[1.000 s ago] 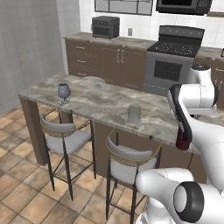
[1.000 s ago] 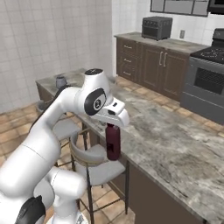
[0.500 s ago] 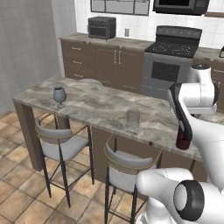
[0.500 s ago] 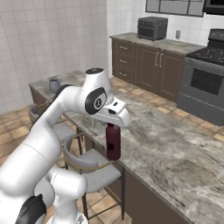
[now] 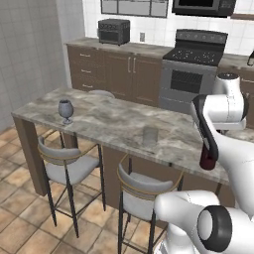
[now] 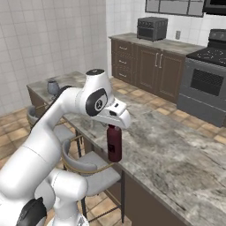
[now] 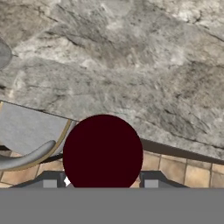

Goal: There is a wine glass and glass cup on the dining counter. Place the wine bottle next to the wine glass and the juice bottle next to the glass cup.

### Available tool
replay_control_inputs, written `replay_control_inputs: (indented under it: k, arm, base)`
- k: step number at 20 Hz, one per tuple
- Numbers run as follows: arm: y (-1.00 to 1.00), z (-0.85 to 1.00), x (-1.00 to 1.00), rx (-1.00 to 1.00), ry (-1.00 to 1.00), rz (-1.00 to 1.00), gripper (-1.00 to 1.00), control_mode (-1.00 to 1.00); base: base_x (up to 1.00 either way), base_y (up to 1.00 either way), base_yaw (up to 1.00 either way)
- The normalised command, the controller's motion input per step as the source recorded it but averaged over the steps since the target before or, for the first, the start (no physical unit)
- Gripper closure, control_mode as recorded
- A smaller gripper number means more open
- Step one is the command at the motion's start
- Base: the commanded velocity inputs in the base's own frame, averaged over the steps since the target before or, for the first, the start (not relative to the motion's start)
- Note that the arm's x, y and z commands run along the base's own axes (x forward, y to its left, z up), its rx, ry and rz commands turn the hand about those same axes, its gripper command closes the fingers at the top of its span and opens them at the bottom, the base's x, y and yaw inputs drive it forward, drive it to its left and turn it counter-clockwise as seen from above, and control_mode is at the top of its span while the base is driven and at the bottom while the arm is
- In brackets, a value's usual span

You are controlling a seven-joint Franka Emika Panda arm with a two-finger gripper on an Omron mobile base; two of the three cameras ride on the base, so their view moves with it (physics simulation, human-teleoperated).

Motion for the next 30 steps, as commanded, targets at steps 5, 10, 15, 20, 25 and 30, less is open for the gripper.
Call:
replay_control_inputs:
  k: [5, 10, 15, 20, 25, 30]
  arm:
    - [0.00, 0.00, 0.00, 0.00, 0.00, 0.00, 1.00, 1.00]
    - [0.00, 0.00, 0.00, 0.00, 0.00, 0.00, 1.00, 1.00]
    - [0.01, 0.00, 0.07, 0.00, -0.01, 0.00, 1.00, -1.00]
    - [0.21, 0.00, 0.48, 0.00, -0.09, 0.03, 1.00, -1.00]
    - [0.44, 0.00, 0.60, 0.00, -0.10, 0.00, 1.00, -1.00]
    - [0.32, -0.02, 0.48, 0.00, -0.06, 0.00, 1.00, -1.00]
  base:
    - [0.00, 0.00, 0.00]
    - [0.00, 0.00, 0.00]
    - [0.06, 0.01, 0.00]
    - [0.00, 0.00, 0.00]
    - [0.00, 0.00, 0.00]
    - [0.00, 0.00, 0.00]
